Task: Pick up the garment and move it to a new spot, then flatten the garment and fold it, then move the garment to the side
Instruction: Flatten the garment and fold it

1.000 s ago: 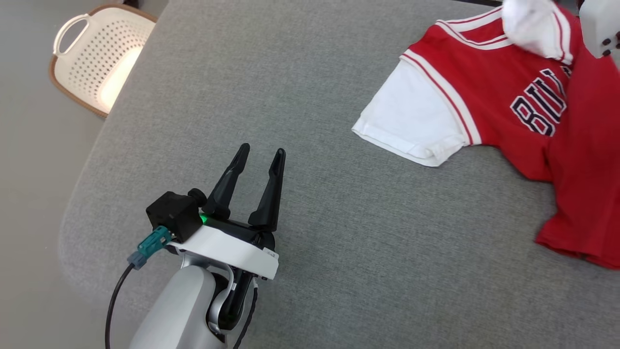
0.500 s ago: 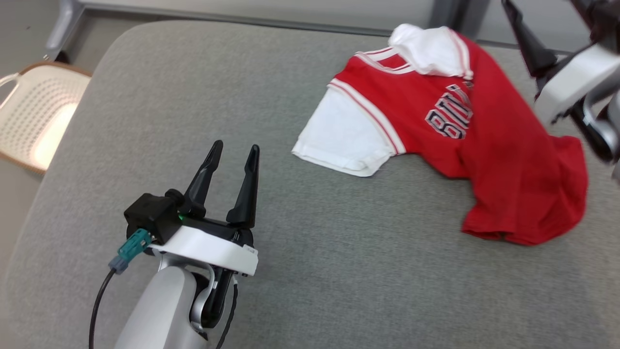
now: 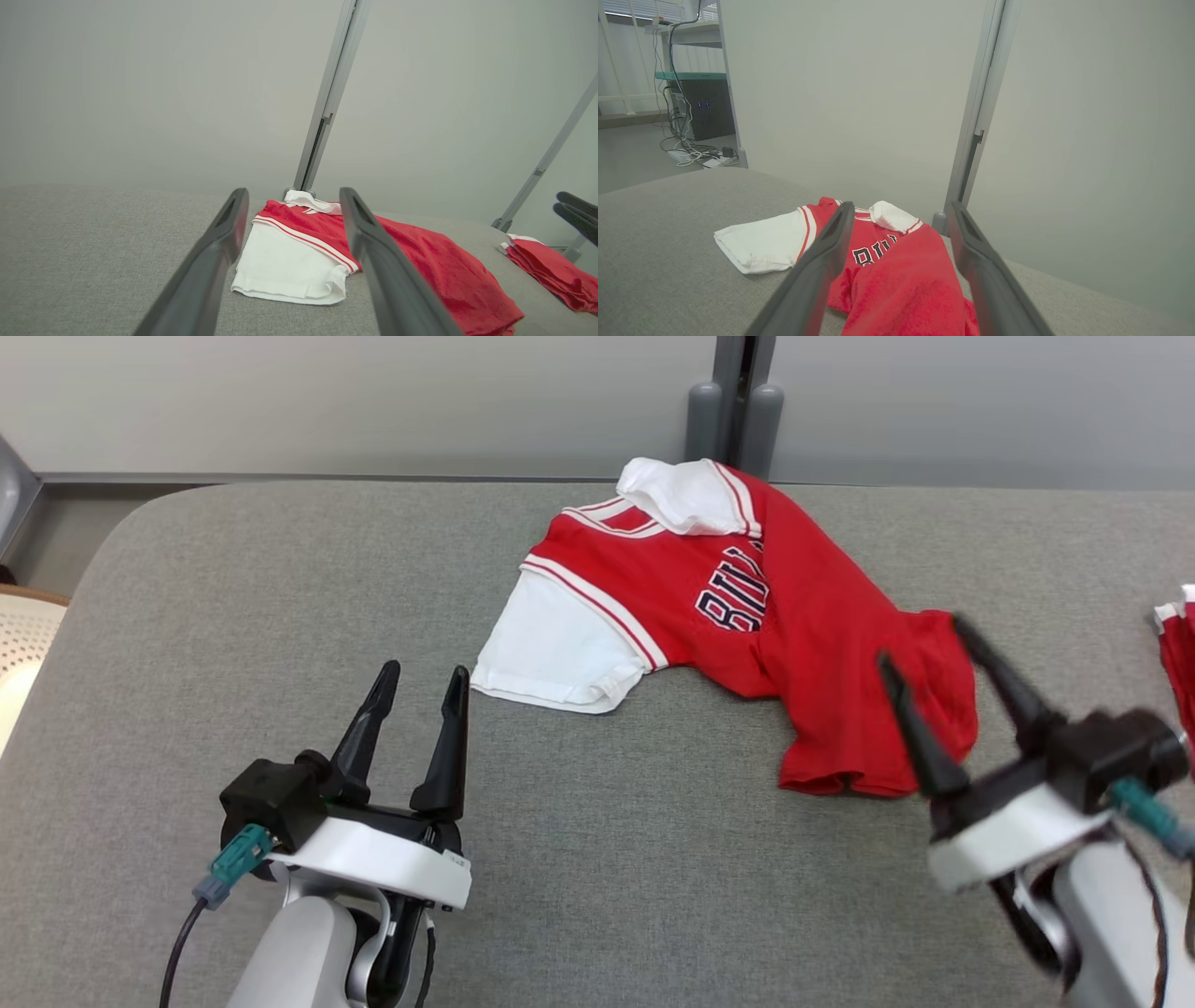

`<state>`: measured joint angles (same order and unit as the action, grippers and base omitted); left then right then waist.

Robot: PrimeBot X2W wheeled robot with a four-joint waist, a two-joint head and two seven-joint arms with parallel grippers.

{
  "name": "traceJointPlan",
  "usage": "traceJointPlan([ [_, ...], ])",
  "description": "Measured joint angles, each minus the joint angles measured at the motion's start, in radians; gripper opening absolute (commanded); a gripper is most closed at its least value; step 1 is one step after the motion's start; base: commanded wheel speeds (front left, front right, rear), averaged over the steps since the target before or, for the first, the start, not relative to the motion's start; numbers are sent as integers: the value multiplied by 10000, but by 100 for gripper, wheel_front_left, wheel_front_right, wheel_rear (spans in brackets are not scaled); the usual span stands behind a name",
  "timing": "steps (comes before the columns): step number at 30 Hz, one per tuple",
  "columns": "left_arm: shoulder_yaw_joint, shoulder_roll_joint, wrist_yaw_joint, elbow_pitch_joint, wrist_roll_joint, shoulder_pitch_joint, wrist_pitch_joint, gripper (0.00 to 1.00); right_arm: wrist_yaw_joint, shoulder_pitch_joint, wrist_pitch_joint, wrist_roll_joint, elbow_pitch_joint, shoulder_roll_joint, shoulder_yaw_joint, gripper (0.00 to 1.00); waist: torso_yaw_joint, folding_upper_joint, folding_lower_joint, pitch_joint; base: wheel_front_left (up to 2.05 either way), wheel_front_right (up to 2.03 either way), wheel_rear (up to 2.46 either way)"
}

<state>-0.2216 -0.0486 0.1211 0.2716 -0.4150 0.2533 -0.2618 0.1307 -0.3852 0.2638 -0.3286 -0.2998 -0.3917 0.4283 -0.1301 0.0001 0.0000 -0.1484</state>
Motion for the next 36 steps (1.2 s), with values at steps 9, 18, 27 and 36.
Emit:
traceJointPlan([
  [9, -75, 2, 25, 69, 2, -195, 0, 100, 4, 1758, 2, 1275, 780, 1018, -435, 100, 51, 0, 0, 13, 0, 0, 0],
  [18, -320, -2, 54, 98, -92, -167, 0, 100, 4, 1435, -385, 1264, -347, 1068, 410, 100, -281, 0, 0, -130, 0, 0, 0],
  [27, -662, 2, 54, 86, -291, -128, 0, 100, 4, 771, -1106, 1087, -2111, 986, 238, 100, -864, 0, 1, -466, 0, 0, 0],
  [36, -805, -2, 50, 69, -364, -34, 0, 100, 4, 518, -1409, 966, -3093, 1139, 119, 22, -1176, 0, 1, -729, 0, 0, 0],
])
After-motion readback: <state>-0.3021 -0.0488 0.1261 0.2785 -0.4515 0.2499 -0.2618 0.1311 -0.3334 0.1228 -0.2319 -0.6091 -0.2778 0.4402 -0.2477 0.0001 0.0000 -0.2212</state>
